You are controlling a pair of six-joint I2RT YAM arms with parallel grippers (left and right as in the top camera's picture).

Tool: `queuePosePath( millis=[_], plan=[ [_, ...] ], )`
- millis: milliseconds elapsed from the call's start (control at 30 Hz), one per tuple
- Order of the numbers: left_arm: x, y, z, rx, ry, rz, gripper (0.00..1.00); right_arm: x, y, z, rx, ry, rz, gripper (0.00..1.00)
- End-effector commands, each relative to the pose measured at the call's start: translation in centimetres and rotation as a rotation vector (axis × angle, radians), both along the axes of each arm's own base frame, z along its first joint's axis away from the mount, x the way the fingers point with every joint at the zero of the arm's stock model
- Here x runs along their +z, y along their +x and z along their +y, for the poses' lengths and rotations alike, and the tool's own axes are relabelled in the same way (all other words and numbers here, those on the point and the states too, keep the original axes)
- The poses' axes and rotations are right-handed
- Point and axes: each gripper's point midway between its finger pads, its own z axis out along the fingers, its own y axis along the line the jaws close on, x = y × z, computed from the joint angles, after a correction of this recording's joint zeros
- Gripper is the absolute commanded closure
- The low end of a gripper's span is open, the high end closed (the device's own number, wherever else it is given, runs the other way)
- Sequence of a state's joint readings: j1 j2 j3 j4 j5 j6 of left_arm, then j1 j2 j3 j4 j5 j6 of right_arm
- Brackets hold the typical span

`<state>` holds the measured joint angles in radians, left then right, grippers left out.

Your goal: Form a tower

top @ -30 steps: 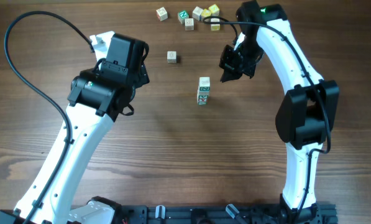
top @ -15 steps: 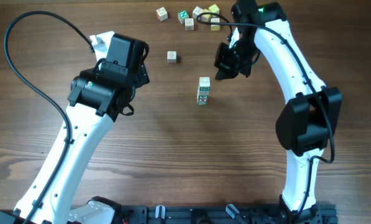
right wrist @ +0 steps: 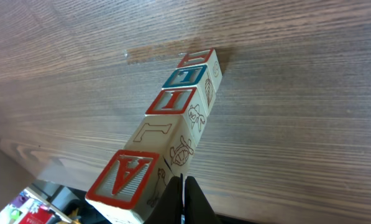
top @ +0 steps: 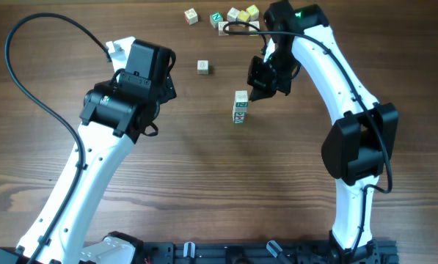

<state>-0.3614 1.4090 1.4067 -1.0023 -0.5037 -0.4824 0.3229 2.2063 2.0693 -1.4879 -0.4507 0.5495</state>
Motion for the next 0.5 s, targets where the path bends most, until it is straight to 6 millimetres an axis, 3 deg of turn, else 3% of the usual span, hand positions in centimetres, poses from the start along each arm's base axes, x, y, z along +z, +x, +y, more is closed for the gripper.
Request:
queuePosePath(
  millis=[0, 467],
  plan=[
    [0.24, 0.02, 0.20, -0.002, 0.006, -0.005, 0.00, 1.13, -0.28, -0.39, 0.000, -0.012, -0.017, 0.95],
    [0.24, 0.02, 0.20, -0.002, 0.006, -0.005, 0.00, 1.23, -0.60, -0.24, 0.000, -0.004, -0.002, 0.95]
  ],
)
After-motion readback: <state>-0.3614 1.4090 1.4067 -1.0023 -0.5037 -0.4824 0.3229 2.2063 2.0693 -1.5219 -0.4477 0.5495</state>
